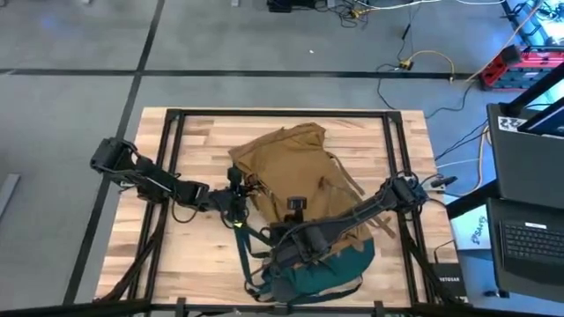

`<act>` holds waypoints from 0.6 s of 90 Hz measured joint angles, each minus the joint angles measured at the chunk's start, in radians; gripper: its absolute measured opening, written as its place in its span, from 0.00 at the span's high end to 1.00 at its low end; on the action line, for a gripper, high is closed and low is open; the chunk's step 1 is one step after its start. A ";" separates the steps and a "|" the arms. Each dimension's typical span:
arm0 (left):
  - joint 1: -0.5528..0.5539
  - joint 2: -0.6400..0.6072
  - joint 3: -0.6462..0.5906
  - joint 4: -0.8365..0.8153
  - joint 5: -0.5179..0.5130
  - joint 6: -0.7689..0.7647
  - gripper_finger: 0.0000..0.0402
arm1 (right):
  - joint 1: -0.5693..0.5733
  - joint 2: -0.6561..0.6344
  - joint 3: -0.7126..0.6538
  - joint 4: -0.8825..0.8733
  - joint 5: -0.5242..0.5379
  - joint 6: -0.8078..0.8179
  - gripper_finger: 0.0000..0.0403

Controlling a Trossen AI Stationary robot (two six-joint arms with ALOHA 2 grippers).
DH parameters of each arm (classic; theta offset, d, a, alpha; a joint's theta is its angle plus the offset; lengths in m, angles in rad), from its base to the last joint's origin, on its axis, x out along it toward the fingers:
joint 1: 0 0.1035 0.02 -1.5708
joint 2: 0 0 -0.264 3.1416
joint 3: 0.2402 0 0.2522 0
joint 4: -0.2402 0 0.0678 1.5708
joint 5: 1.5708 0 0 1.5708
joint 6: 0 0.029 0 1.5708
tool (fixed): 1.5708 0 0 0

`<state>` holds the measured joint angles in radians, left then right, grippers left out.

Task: Unpack backpack
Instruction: Open the brown backpack

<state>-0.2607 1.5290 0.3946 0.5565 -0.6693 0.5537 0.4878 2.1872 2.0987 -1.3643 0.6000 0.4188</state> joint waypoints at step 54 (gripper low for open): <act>0.000 -0.005 0.003 -0.019 0.028 -0.030 1.00 | 0.063 -0.219 -0.555 0.712 0.054 -0.136 1.00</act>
<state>-0.2607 1.5242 0.3973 0.5379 -0.6416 0.5235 0.5508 1.9683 1.5441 -0.6527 0.6543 0.2825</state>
